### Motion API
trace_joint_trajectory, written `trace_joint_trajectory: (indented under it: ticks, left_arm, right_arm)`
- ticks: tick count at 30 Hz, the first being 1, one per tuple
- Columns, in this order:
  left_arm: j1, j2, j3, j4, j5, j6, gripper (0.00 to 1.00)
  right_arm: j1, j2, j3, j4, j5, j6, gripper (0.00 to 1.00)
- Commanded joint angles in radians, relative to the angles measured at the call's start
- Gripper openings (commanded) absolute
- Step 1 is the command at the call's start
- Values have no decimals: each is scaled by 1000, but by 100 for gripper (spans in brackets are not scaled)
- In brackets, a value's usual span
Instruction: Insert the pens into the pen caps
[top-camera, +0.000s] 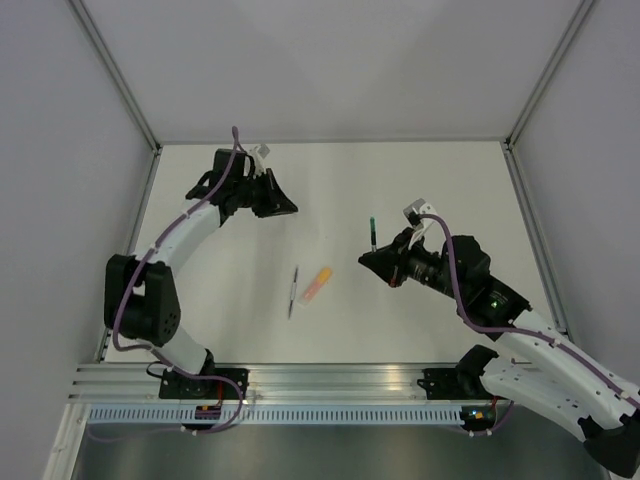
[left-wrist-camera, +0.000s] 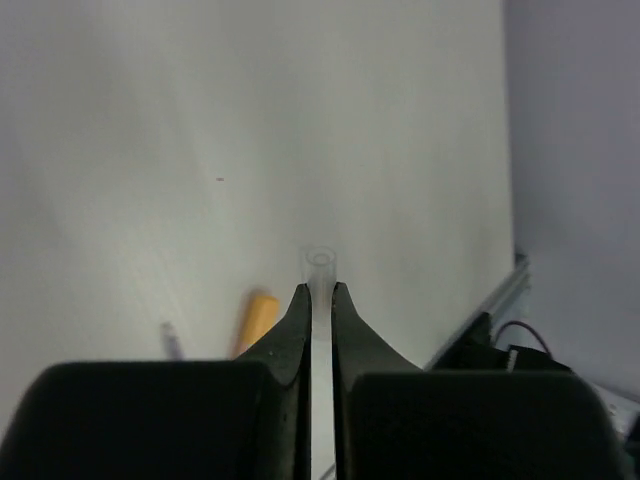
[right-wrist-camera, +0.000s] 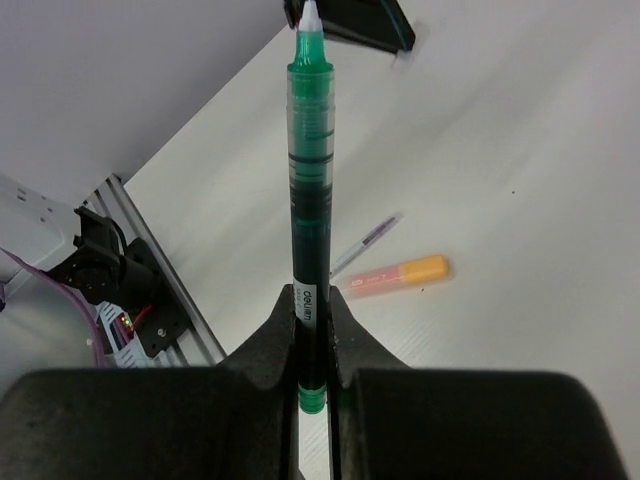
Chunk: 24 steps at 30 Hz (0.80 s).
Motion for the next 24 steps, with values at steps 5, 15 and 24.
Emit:
trace_joint_trajectory:
  ticks: [5, 15, 24]
  left_arm:
    - [-5, -243, -209, 501, 324, -470, 2]
    - [-166, -574, -346, 819, 211, -339, 2]
    - [-375, -610, -388, 902, 120, -225, 2]
  right_arm:
    - [-4, 32, -48, 155, -167, 64, 0]
    - [25, 126, -168, 533, -349, 206, 0]
    - [88, 174, -205, 680, -353, 227, 0]
